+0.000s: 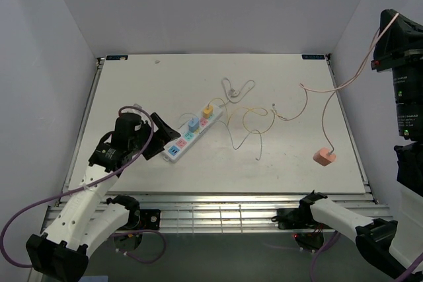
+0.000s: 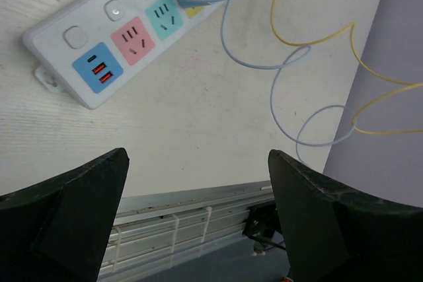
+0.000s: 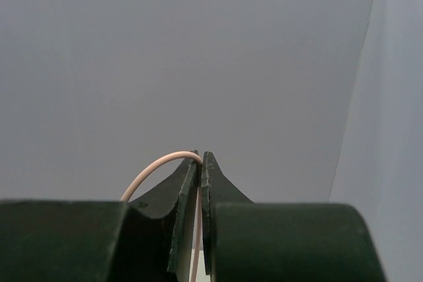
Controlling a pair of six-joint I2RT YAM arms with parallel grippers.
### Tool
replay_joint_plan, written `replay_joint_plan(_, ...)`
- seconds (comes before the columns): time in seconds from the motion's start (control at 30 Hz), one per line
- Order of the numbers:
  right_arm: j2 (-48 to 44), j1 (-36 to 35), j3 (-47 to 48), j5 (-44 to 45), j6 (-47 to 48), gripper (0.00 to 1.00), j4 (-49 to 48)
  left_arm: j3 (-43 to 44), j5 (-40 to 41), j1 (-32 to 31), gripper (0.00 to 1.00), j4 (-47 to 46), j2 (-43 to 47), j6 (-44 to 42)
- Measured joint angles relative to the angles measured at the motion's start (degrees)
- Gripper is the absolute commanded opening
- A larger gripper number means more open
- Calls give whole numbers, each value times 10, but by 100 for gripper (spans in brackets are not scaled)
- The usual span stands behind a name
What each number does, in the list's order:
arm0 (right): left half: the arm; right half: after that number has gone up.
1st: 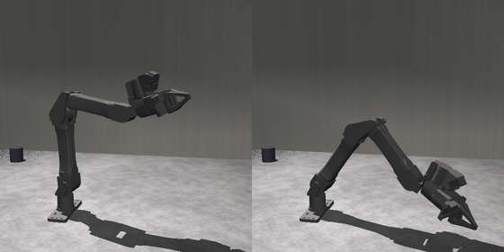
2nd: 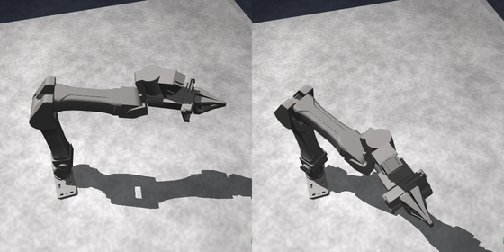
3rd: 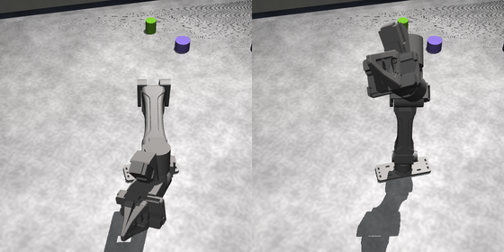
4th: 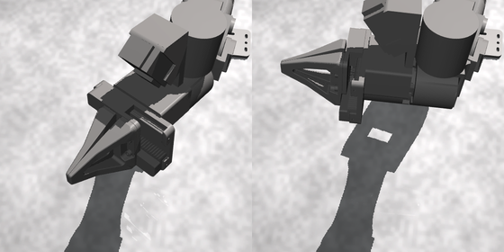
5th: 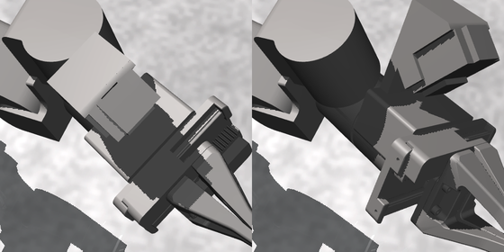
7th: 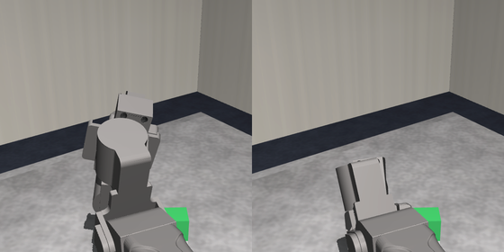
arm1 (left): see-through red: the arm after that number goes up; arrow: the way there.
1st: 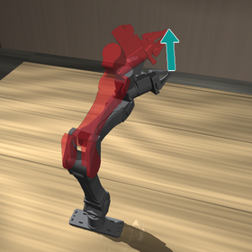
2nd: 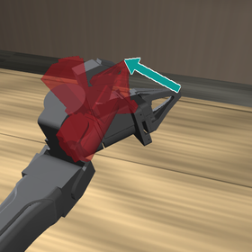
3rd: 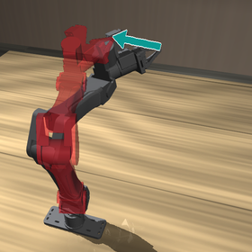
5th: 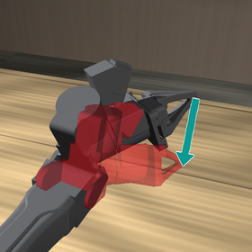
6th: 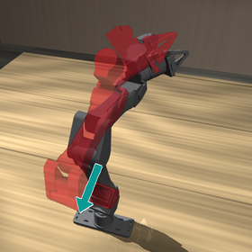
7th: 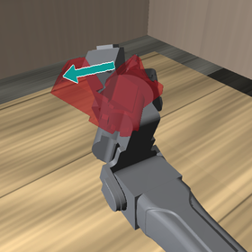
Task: Insert the plug
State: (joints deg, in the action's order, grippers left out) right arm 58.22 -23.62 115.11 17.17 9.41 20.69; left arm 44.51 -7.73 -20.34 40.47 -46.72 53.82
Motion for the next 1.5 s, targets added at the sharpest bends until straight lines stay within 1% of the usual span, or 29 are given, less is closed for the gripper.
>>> replay_joint_plan(0.13,-7,0,-31,-86,-22,8,19,0,-61,0,98,-40,1,-23)
replay_joint_plan(0.23,-10,0,-94,-165,-47,8,19,0,-109,-2,98,-71,-1,-40)
replay_joint_plan(0.3,-8,0,-140,-207,-60,8,24,-2,-132,-10,98,-92,-5,-46)
replay_joint_plan(0.37,6,0,-155,-228,-67,8,38,-6,-148,-32,98,-118,-14,-50)
replay_joint_plan(0.47,31,0,-153,-238,-74,8,57,-7,-156,-92,98,-158,-44,-54)
replay_joint_plan(0.57,34,0,-146,-255,-78,8,66,2,-151,-183,98,-193,-96,-60)
replay_joint_plan(0.67,20,0,-145,-280,-90,8,65,42,-137,-258,98,-221,-176,-71)
replay_joint_plan(0.73,5,0,-146,-296,-98,8,64,88,-132,-289,98,-233,-233,-78)
replay_joint_plan(0.9,-29,0,-170,-313,-123,8,57,174,-88,-303,98,-258,-326,-91)
replay_joint_plan(1.03,-43,0,-194,-322,-149,8,51,217,-57,-305,98,-265,-368,-95)
replay_joint_plan(1.27,-38,0,-229,-321,-169,8,64,214,-30,-318,98,-289,-350,-106)
replay_joint_plan(1.37,-34,0,-238,-319,-179,8,66,213,-45,-335,98,-313,-339,-142)
replay_joint_plan(1.5,-36,0,-242,-311,-187,8,67,214,-66,-380,98,-328,-345,-202)
